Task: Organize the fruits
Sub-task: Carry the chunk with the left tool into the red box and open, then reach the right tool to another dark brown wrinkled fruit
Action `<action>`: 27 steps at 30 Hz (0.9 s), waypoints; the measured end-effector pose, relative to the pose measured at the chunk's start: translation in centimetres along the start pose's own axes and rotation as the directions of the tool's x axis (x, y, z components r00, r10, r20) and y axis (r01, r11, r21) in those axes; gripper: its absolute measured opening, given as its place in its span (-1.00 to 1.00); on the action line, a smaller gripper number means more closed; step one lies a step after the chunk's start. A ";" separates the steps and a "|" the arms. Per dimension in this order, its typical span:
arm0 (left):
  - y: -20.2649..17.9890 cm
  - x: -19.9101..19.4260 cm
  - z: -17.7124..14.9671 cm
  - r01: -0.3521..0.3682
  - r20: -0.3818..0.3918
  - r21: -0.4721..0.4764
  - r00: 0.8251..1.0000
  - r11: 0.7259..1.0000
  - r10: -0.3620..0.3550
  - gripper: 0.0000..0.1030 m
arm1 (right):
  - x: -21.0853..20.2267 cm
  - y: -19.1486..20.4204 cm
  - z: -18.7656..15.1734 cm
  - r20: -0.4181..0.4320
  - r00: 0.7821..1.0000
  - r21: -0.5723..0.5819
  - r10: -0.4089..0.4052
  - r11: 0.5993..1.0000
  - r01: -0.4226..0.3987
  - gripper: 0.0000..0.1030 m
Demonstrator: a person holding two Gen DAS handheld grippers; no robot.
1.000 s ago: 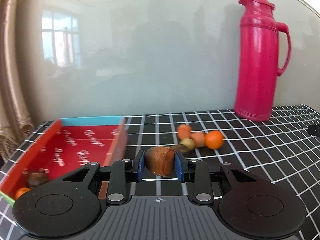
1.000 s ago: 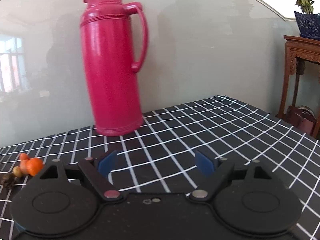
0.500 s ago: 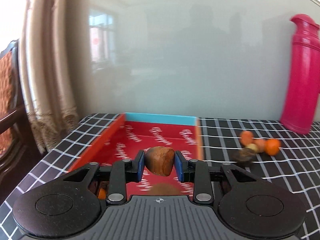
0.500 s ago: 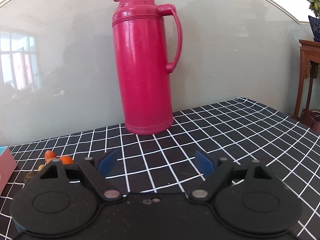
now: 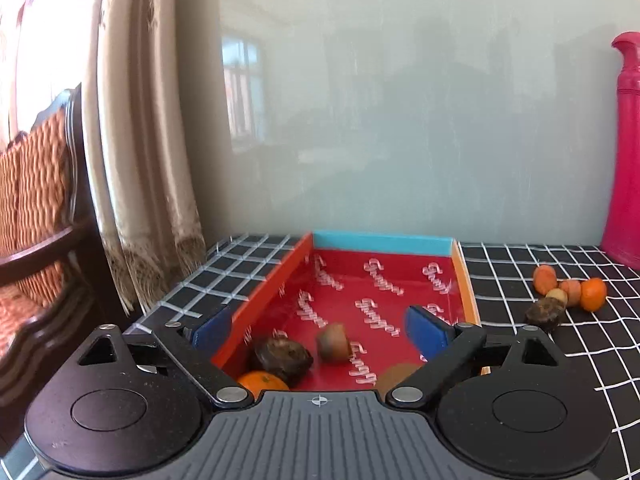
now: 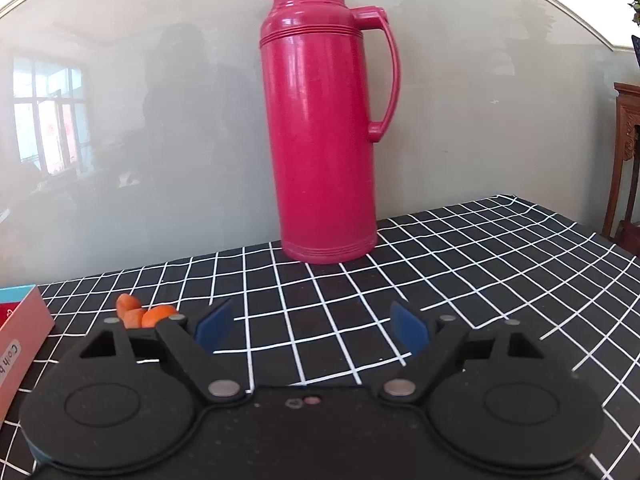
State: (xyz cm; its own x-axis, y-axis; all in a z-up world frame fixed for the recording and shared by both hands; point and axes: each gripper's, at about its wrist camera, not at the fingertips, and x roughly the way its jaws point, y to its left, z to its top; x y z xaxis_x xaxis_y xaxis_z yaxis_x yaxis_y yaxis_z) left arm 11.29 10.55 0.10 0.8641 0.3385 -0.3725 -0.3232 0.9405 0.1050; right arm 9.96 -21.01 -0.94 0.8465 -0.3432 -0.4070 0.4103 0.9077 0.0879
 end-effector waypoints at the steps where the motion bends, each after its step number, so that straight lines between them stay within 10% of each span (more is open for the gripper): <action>1: 0.0 -0.1 0.1 0.007 0.005 -0.002 1.000 1.000 -0.007 0.79 | 0.0 0.0 0.0 -0.001 1.000 -0.001 -0.001 1.000 0.001 0.66; 27: 1.3 -1.8 -0.3 -0.064 0.055 0.005 0.996 0.998 0.064 1.00 | -0.6 1.1 -0.1 0.003 0.999 -0.005 0.032 0.999 -0.032 0.66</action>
State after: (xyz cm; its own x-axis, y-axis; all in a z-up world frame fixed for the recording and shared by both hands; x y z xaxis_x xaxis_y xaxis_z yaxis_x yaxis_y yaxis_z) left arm 9.17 11.15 0.61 0.8615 0.3992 -0.3137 -0.3764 0.9169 0.1330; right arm 9.84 -19.79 -0.65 0.8601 -0.3146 -0.4015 0.3812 0.9195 0.0961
